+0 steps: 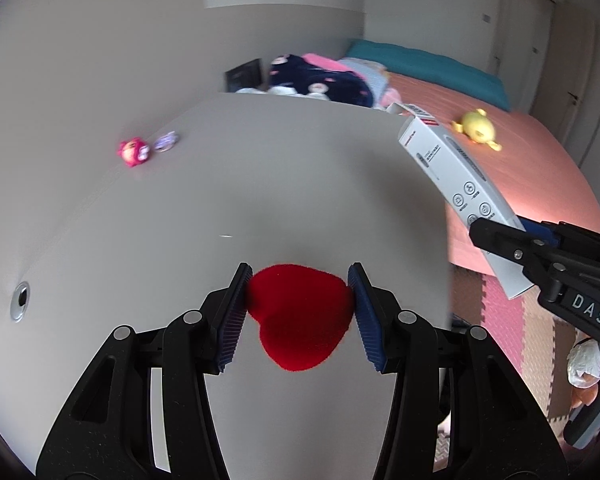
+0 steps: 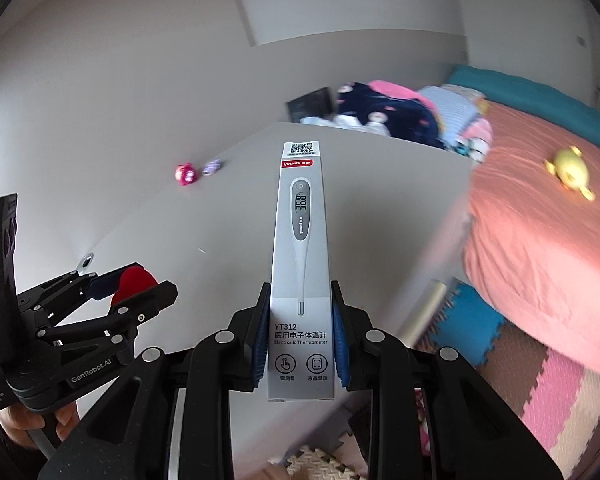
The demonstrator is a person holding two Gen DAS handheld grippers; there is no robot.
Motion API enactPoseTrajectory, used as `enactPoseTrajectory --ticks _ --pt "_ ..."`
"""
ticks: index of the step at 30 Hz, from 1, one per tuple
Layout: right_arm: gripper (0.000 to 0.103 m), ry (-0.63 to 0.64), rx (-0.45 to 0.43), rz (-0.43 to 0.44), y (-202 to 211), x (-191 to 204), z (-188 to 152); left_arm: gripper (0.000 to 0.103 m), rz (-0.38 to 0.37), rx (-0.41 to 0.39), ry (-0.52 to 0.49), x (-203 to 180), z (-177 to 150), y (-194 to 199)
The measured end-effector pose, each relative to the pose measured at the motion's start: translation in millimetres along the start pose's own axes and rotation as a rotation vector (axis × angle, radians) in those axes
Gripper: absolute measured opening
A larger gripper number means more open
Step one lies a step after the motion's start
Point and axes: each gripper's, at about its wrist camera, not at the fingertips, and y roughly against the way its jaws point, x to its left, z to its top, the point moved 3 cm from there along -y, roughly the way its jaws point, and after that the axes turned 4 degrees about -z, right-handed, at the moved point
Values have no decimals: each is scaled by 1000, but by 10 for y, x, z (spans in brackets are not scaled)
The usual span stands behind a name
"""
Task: Collect trash
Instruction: 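Carry heart and thermometer box over the black bin and open both tools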
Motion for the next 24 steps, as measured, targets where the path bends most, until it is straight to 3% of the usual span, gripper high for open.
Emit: enactPoseTrajectory --ticks 9,16,17,18,19,20,24 --pt "28 -125 -14 -105 650 -913 -597 49 -84 51 -182 -1297 -262 -8" --pt "28 -222 2 -168 793 -1441 -896 50 -86 119 -305 -1884 -492 -211" --pt "37 -241 11 -167 765 -1504 -914 52 -75 149 -332 -1948 -533 -291" --pt "53 -274 28 -166 716 -1592 -924 59 -65 172 -353 -1992 -576 -328" --pt "97 -304 37 -187 687 -1664 -933 89 -45 182 -376 -2019 -594 -382" --pt "100 -327 24 -218 692 -1722 -940 97 -8 158 -402 -2044 -616 -388" --pt "100 -365 -21 -270 729 -1845 -963 97 25 127 -434 -2074 -674 -330"
